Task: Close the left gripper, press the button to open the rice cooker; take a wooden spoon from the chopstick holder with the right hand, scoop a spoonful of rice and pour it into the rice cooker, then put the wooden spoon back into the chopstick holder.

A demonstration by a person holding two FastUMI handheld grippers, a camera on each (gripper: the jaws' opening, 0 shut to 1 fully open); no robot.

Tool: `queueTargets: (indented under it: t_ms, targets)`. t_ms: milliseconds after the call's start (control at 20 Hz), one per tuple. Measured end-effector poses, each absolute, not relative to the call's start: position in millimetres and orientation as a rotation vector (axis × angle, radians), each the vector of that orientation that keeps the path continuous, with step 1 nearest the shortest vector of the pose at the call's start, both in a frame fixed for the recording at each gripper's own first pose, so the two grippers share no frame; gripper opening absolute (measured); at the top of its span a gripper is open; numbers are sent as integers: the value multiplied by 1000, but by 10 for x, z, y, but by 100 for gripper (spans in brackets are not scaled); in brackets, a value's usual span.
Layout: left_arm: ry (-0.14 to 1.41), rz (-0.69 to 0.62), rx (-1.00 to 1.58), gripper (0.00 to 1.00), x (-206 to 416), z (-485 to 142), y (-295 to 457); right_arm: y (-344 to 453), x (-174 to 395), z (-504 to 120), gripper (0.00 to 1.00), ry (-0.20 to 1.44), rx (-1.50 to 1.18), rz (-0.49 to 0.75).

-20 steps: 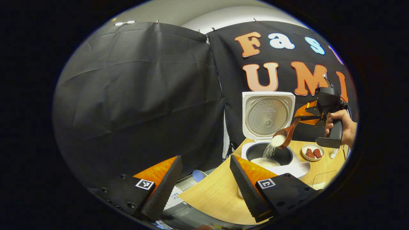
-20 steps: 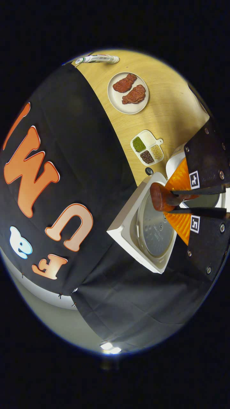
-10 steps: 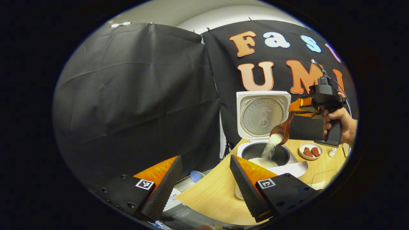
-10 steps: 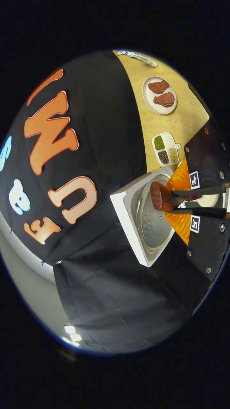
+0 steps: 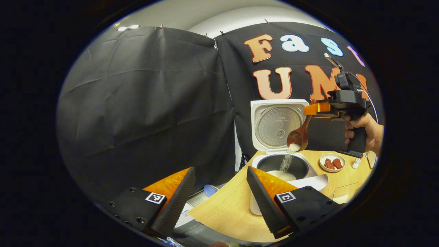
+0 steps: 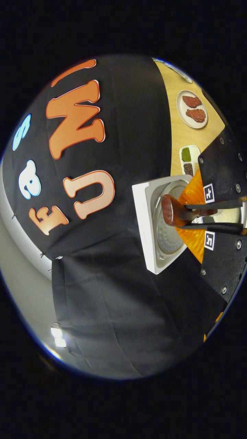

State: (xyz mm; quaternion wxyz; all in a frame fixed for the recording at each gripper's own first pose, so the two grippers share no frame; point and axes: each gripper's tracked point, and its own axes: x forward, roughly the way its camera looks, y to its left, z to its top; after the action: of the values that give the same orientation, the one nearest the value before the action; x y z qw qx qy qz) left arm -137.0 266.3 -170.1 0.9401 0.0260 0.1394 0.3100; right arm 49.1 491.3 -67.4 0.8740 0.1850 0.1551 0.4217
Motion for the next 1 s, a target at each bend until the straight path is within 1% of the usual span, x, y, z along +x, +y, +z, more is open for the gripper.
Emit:
queueTargets:
  t_ms: [400, 600, 850, 1000]
  targets:
    - [263, 633, 90, 100, -1337, -1606, 2643, 4992, 283, -319, 15, 120, 234, 976]
    - [255, 630, 96, 100, -1341, -1577, 2598, 5045, 119, -206, 16, 44, 151, 1028]
    - [256, 630, 94, 100, -1402, -1572, 2547, 4997, -8, -134, 16, 0, 109, 1051]
    - [251, 620, 99, 100, -1424, -1536, 2477, 4844, 18, -118, 15, 32, 155, 1038]
